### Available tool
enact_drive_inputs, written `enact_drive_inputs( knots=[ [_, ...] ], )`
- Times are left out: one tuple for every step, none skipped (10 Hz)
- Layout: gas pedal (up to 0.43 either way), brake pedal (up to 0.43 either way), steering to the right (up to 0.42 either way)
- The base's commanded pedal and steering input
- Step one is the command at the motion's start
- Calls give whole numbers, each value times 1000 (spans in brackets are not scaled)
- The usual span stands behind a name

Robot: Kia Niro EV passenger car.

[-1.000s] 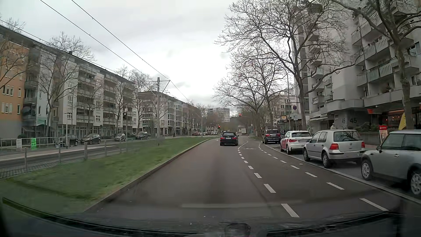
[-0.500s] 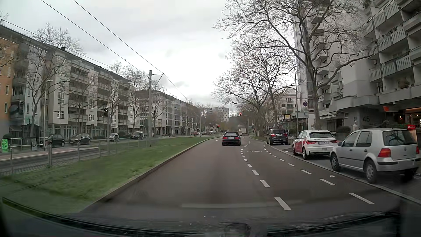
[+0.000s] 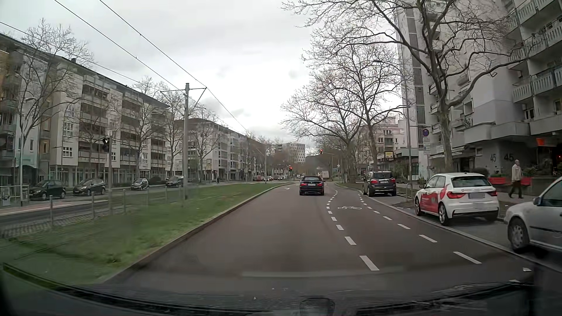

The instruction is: Follow the waypoints while adhering to traffic rules and regulations

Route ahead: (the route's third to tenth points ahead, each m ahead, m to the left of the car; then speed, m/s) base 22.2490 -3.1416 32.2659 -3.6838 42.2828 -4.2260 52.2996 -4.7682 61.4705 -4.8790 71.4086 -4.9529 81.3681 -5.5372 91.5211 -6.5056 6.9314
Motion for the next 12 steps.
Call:
enact_drive_inputs(
  knots=[
    [59,0,6],
    [47,0,8],
    [47,0,10],
    [47,0,12],
    [47,0,14],
    [47,0,15],
    [47,0,17],
    [47,0,21],
    [47,0,24],
    [47,0,28],
    [47,0,31],
    [47,0,32]
  ],
)
